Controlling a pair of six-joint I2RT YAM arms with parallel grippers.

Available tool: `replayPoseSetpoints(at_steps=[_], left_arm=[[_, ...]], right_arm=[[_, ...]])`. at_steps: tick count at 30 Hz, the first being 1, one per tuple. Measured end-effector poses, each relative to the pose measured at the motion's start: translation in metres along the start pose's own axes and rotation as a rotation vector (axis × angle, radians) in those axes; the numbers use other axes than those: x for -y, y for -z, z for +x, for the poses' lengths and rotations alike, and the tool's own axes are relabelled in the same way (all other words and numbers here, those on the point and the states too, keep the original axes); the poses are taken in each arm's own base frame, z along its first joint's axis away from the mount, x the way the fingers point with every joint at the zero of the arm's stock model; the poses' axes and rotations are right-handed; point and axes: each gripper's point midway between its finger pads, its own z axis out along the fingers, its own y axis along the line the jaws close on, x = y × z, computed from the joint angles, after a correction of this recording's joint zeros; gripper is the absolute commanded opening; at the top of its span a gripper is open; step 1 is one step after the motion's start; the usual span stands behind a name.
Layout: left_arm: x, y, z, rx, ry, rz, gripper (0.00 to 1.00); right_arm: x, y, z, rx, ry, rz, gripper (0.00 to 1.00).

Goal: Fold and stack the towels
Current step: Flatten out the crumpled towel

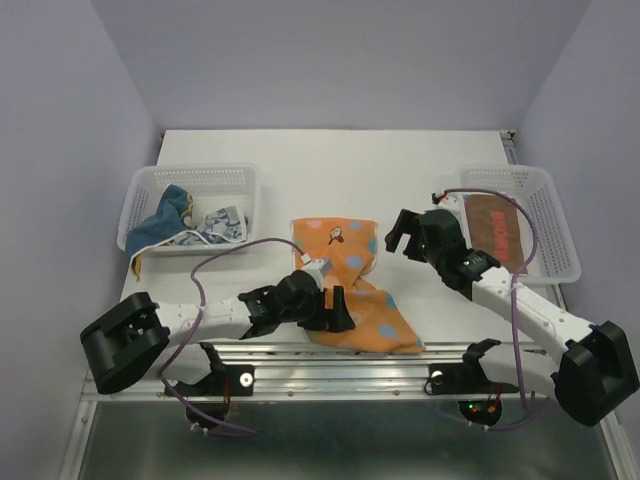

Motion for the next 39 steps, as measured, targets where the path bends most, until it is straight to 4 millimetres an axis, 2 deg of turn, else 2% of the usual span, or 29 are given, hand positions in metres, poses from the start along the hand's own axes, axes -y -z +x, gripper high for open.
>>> replayPoseSetpoints(at_steps=[2, 4, 7, 8, 10, 11, 12, 14, 15, 16, 21, 22, 27, 28, 29, 31, 32, 34, 35, 39], left_arm=[[0.006, 0.011, 0.008, -0.014, -0.013, 0.007, 0.99], [0.014, 0.023, -0.001, 0.026, -0.027, 0.016, 0.99], [0.026, 0.039, -0.036, 0.147, -0.038, -0.019, 0.99], [0.033, 0.045, -0.059, 0.214, -0.034, -0.032, 0.99], [0.034, 0.053, -0.094, 0.3, -0.023, -0.071, 0.99], [0.032, 0.055, -0.107, 0.327, -0.017, -0.09, 0.99], [0.023, 0.058, -0.129, 0.373, 0.006, -0.128, 0.99], [-0.005, 0.06, -0.159, 0.427, 0.044, -0.226, 0.99], [-0.016, 0.059, -0.167, 0.437, 0.053, -0.266, 0.99], [-0.034, 0.055, -0.177, 0.44, 0.066, -0.331, 0.99], [-0.077, 0.028, -0.184, 0.363, 0.062, -0.475, 0.99], [-0.084, 0.023, -0.184, 0.347, 0.06, -0.497, 0.99], [-0.109, 0.014, -0.203, 0.332, 0.081, -0.561, 0.99], [-0.114, 0.013, -0.208, 0.333, 0.085, -0.571, 0.98], [-0.119, 0.011, -0.211, 0.332, 0.087, -0.58, 0.98], [-0.129, 0.011, -0.215, 0.33, 0.098, -0.6, 0.98], [-0.131, 0.01, -0.215, 0.326, 0.1, -0.604, 0.98], [-0.134, 0.009, -0.215, 0.32, 0.101, -0.607, 0.98], [-0.135, 0.009, -0.215, 0.318, 0.1, -0.607, 0.97], [-0.136, 0.008, -0.218, 0.315, 0.097, -0.606, 0.97]], right_arm=[[0.001, -0.005, 0.004, -0.012, 0.011, 0.005, 1.0], [0.001, -0.011, 0.008, -0.027, 0.028, 0.008, 1.0], [0.001, -0.022, 0.017, -0.071, 0.068, 0.021, 1.0], [0.0, -0.027, 0.018, -0.084, 0.081, 0.026, 1.0], [-0.004, -0.04, 0.019, -0.109, 0.124, 0.036, 1.0], [-0.006, -0.045, 0.017, -0.112, 0.143, 0.035, 1.0], [-0.009, -0.052, 0.015, -0.118, 0.169, 0.036, 1.0], [-0.017, -0.066, 0.008, -0.113, 0.207, 0.038, 1.0], [-0.02, -0.071, 0.004, -0.108, 0.223, 0.039, 1.0], [-0.022, -0.077, 0.002, -0.107, 0.239, 0.04, 1.0], [-0.033, -0.12, -0.004, -0.113, 0.311, 0.069, 0.97], [-0.033, -0.125, -0.002, -0.119, 0.316, 0.074, 0.92], [-0.027, -0.154, 0.015, -0.166, 0.354, 0.104, 0.81], [-0.027, -0.157, 0.016, -0.168, 0.358, 0.108, 0.79], [-0.027, -0.162, 0.017, -0.169, 0.364, 0.114, 0.7], [-0.025, -0.169, 0.018, -0.168, 0.375, 0.126, 0.64], [-0.024, -0.172, 0.02, -0.17, 0.378, 0.138, 0.55], [-0.021, -0.176, 0.021, -0.172, 0.384, 0.152, 0.49], [-0.019, -0.177, 0.023, -0.174, 0.384, 0.159, 0.43], [-0.016, -0.178, 0.024, -0.175, 0.383, 0.174, 0.39]])
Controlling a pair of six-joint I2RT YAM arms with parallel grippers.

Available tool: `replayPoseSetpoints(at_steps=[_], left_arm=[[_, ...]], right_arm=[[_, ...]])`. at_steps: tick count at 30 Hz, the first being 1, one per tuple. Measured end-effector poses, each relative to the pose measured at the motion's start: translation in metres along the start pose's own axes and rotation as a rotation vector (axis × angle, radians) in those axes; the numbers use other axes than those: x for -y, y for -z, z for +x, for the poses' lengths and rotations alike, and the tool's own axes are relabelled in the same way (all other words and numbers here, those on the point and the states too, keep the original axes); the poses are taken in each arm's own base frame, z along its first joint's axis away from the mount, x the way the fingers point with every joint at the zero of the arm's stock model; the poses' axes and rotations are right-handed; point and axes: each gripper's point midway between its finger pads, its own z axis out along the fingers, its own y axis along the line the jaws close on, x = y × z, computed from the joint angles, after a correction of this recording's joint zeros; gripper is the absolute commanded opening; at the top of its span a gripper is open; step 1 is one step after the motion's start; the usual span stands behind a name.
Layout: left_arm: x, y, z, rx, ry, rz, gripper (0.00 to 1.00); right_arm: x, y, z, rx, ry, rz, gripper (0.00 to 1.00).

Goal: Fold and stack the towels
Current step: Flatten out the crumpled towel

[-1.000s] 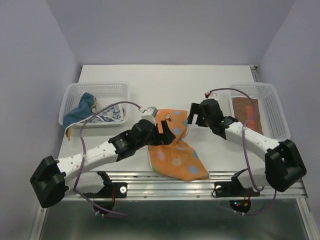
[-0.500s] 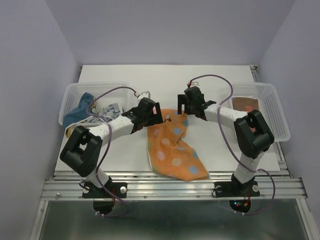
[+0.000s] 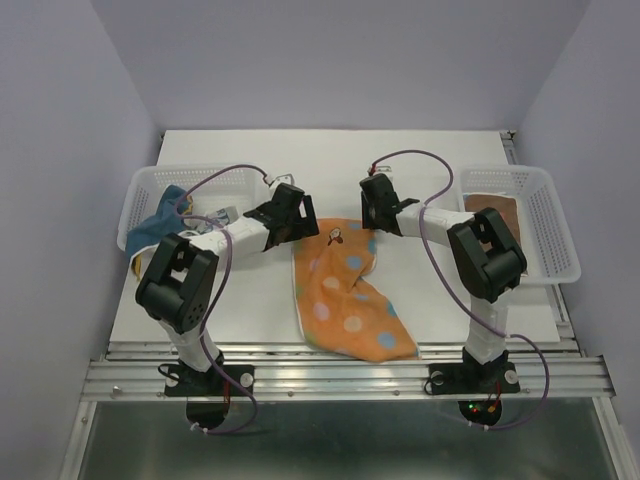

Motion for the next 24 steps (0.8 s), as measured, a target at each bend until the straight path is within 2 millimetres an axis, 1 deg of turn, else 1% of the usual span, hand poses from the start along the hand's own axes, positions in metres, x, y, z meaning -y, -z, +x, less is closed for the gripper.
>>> replayPoseSetpoints(at_steps=[1, 2, 6, 9, 10, 13, 15, 16, 19, 24], left_arm=[[0.0, -0.001, -0.001, 0.001, -0.001, 0.0, 0.96], [-0.001, -0.002, -0.002, 0.001, 0.0, -0.002, 0.96], [-0.004, -0.008, -0.003, -0.009, 0.005, -0.01, 0.95], [-0.008, -0.013, 0.001, -0.025, 0.007, -0.019, 0.95], [-0.01, -0.015, 0.002, -0.03, 0.006, -0.022, 0.95], [-0.009, -0.018, 0.002, -0.036, 0.006, -0.02, 0.95], [-0.007, -0.021, 0.002, -0.038, 0.005, -0.02, 0.93], [-0.007, -0.023, 0.002, -0.04, 0.004, -0.022, 0.93], [-0.01, -0.029, 0.003, -0.048, 0.002, -0.032, 0.91], [-0.006, -0.038, -0.007, -0.037, 0.008, -0.033, 0.89]], right_arm=[[0.0, 0.0, 0.0, 0.0, -0.001, 0.0, 0.38], [0.0, 0.0, 0.0, 0.0, -0.001, 0.0, 0.32], [0.0, -0.003, 0.003, -0.007, -0.006, 0.003, 0.29], [0.0, -0.004, 0.003, -0.006, -0.021, 0.003, 0.21], [0.001, -0.004, 0.003, -0.006, -0.025, 0.002, 0.16], [0.0, -0.005, 0.002, 0.002, -0.033, -0.007, 0.1], [-0.001, -0.005, 0.002, 0.007, -0.035, -0.012, 0.03], [-0.001, -0.005, 0.002, 0.01, -0.034, -0.014, 0.02], [0.0, -0.004, 0.002, 0.02, -0.033, -0.02, 0.01], [0.0, -0.004, 0.002, 0.023, -0.021, -0.036, 0.01]])
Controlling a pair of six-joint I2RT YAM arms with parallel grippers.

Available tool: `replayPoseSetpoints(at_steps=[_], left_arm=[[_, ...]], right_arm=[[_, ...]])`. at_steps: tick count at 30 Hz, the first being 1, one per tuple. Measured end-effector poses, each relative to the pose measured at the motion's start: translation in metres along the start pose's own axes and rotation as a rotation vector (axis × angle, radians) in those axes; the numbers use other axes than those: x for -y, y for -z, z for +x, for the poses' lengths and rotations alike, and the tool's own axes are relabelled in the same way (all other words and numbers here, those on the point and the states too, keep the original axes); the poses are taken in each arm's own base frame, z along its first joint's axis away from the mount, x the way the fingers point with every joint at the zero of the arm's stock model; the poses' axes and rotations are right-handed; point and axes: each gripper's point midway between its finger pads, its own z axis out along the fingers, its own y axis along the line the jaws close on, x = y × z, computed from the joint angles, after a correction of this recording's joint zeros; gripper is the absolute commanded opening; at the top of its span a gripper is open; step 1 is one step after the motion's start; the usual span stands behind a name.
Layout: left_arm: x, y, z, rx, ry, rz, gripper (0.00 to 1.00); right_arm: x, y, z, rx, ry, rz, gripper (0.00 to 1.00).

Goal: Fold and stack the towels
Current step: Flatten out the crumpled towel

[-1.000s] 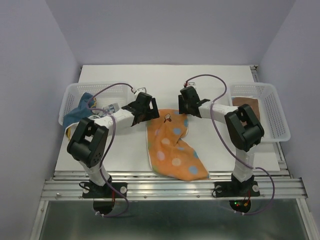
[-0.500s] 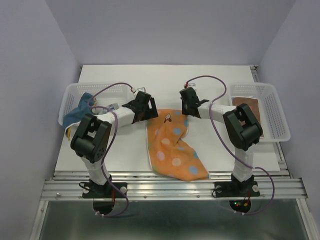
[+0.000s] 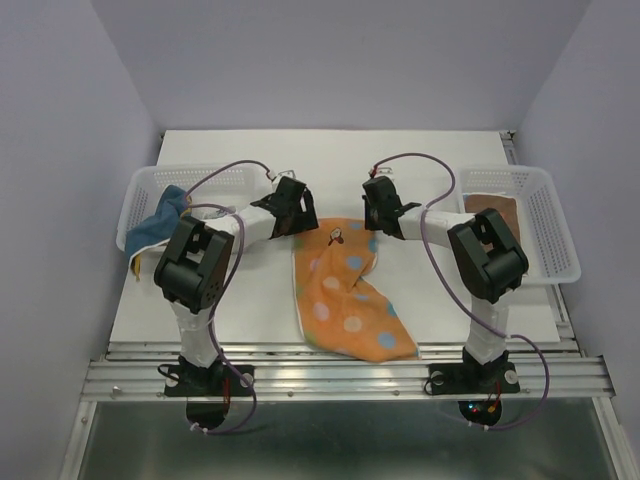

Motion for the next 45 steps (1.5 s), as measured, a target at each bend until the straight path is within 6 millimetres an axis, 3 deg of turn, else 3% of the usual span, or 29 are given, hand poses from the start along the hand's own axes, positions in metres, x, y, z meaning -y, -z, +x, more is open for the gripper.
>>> replayPoseSetpoints(at_steps=[3, 12, 14, 15, 17, 20, 33, 36, 38, 41, 43, 45], left_arm=[[0.004, -0.007, -0.01, 0.016, -0.007, -0.002, 0.83], [0.007, -0.02, -0.017, 0.018, -0.034, -0.01, 0.52], [0.006, -0.02, -0.016, 0.017, -0.034, -0.013, 0.37], [0.006, -0.02, -0.016, 0.017, -0.033, -0.014, 0.37], [0.004, -0.021, -0.014, 0.015, -0.03, -0.02, 0.26], [0.002, -0.022, -0.013, 0.017, -0.027, -0.027, 0.01], [0.002, -0.013, -0.01, 0.049, -0.068, -0.06, 0.0], [0.011, 0.013, -0.014, 0.101, -0.1, -0.055, 0.0], [0.023, 0.035, -0.025, 0.151, -0.108, -0.027, 0.0], [0.049, 0.084, -0.053, 0.276, -0.099, 0.049, 0.0], [0.064, 0.123, -0.069, 0.361, -0.086, 0.106, 0.0], [0.075, 0.159, -0.081, 0.432, -0.067, 0.159, 0.0]], right_arm=[[0.0, 0.0, 0.0, -0.001, 0.012, -0.006, 0.01], [0.001, 0.0, 0.0, -0.001, 0.024, -0.005, 0.01], [0.001, 0.0, 0.0, -0.002, 0.025, -0.008, 0.01], [0.001, 0.0, 0.0, -0.002, 0.025, -0.008, 0.01], [0.002, 0.0, -0.001, -0.002, 0.024, -0.007, 0.01], [0.002, 0.0, -0.001, -0.002, 0.023, -0.009, 0.01], [0.007, 0.013, 0.005, -0.031, 0.061, -0.03, 0.01], [0.006, 0.029, -0.003, -0.013, 0.077, -0.061, 0.01], [0.004, 0.052, -0.018, 0.026, 0.081, -0.097, 0.01], [-0.003, 0.092, -0.049, 0.115, 0.087, -0.176, 0.01], [-0.009, 0.135, -0.08, 0.217, 0.086, -0.251, 0.01], [-0.013, 0.163, -0.098, 0.284, 0.089, -0.299, 0.01]])
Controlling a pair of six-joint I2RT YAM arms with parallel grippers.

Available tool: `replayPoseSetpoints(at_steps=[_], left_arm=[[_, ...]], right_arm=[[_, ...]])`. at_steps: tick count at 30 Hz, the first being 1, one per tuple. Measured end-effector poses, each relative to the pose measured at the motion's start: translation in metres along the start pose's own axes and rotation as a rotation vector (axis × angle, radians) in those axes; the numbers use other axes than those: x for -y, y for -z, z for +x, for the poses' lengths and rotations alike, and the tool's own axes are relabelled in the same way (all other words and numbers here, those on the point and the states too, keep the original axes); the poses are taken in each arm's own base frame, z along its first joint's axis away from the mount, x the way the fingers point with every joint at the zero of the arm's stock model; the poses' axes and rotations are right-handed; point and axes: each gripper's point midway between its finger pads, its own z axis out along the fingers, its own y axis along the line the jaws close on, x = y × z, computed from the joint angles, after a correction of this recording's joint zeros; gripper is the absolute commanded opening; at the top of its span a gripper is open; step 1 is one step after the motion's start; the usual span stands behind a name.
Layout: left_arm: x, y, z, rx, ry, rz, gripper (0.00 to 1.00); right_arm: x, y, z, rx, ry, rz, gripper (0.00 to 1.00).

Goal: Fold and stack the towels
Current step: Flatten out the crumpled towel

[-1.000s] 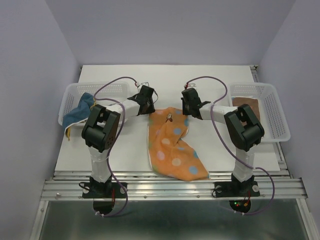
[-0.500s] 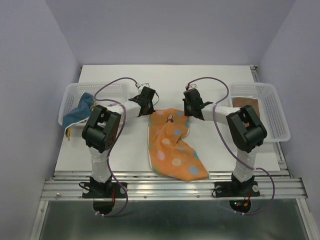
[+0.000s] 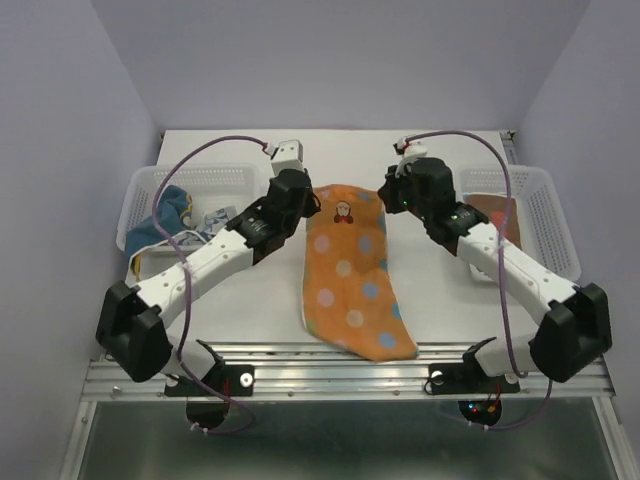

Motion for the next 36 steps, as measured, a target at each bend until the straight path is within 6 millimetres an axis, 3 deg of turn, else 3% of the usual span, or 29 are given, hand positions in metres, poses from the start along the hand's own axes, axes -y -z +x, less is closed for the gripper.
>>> replayPoseSetpoints(at_steps=[5, 7, 10, 14, 17, 21, 24, 27, 30, 33, 36], left_arm=[[0.021, 0.076, -0.062, 0.167, 0.071, 0.146, 0.0], [0.025, 0.101, -0.082, 0.217, 0.095, 0.204, 0.0], [0.035, 0.161, -0.118, 0.312, 0.142, 0.382, 0.0], [0.053, 0.222, -0.143, 0.376, 0.149, 0.614, 0.0], [0.074, 0.272, -0.155, 0.397, 0.116, 0.832, 0.0], [0.094, 0.333, -0.166, 0.417, 0.065, 1.09, 0.0], [0.096, 0.364, -0.169, 0.438, 0.042, 1.198, 0.0], [0.095, 0.38, -0.172, 0.455, 0.031, 1.248, 0.0], [0.096, 0.385, -0.172, 0.455, 0.029, 1.268, 0.0], [0.097, 0.376, -0.173, 0.452, 0.043, 1.239, 0.0], [0.096, 0.356, -0.174, 0.453, 0.071, 1.169, 0.0]], right_arm=[[-0.028, 0.077, -0.067, 0.212, 0.019, -0.157, 0.01], [-0.037, 0.102, -0.082, 0.263, 0.028, -0.216, 0.01], [-0.056, 0.143, -0.104, 0.331, 0.045, -0.332, 0.01], [-0.092, 0.215, -0.144, 0.453, 0.099, -0.56, 0.01], [-0.112, 0.266, -0.162, 0.527, 0.131, -0.704, 0.01], [-0.133, 0.324, -0.174, 0.585, 0.162, -0.878, 0.01], [-0.143, 0.362, -0.179, 0.621, 0.184, -0.982, 0.01], [-0.146, 0.378, -0.182, 0.636, 0.19, -1.017, 0.01], [-0.145, 0.379, -0.183, 0.641, 0.188, -1.009, 0.01], [-0.141, 0.369, -0.187, 0.644, 0.177, -0.963, 0.01], [-0.131, 0.347, -0.194, 0.65, 0.148, -0.866, 0.01]])
